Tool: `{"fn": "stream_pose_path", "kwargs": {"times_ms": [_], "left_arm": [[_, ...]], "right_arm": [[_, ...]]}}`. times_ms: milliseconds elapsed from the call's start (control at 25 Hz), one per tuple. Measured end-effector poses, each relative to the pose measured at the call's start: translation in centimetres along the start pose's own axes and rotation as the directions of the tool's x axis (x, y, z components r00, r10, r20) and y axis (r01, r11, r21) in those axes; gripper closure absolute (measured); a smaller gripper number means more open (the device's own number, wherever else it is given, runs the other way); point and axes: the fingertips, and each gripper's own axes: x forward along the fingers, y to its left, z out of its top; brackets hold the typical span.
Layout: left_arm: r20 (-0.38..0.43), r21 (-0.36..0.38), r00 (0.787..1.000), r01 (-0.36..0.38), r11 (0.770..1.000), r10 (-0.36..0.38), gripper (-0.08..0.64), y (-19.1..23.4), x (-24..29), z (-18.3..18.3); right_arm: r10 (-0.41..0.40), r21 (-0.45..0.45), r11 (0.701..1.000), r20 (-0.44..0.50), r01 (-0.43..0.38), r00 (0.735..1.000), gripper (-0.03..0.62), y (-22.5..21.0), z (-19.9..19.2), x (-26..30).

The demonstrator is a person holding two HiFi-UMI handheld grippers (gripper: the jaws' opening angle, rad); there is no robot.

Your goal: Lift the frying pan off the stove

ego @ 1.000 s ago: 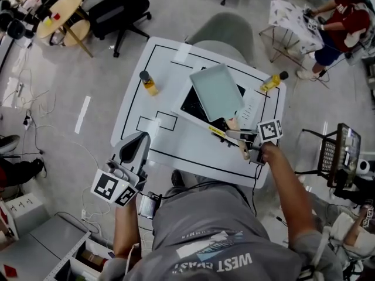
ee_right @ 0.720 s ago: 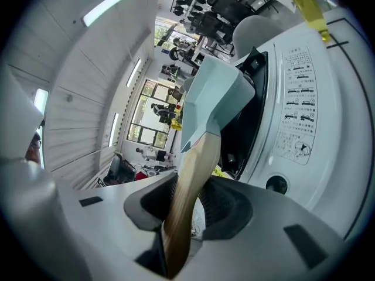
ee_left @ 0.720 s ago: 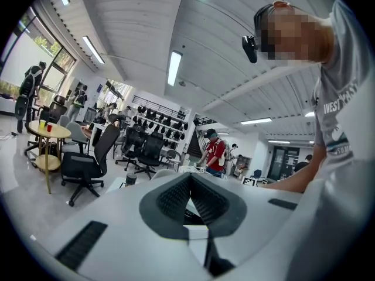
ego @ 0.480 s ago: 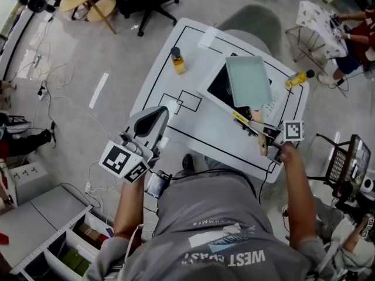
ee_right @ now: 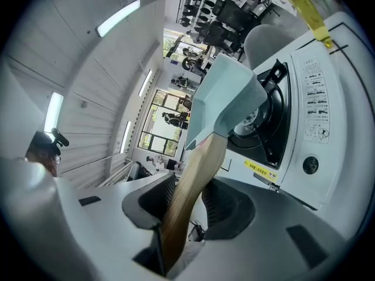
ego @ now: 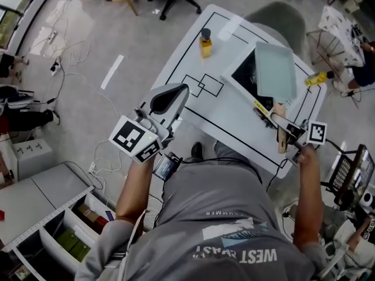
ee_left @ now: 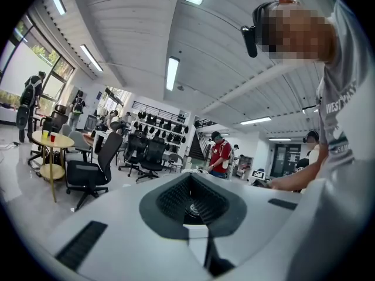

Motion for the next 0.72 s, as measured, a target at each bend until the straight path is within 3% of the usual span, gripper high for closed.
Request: {"fn": "stream_pose_path", "kwargs": {"times_ms": [720], "left_arm": [[0.022, 0.028, 1.000, 0.014, 1.000, -0.014, 0.561, -2.1, -2.8, 0.9]], "right_arm": [[0.056, -0.061, 0.997, 0.017, -0.055, 0.998, 0.437, 9.7, -1.4, -2.8]]}}
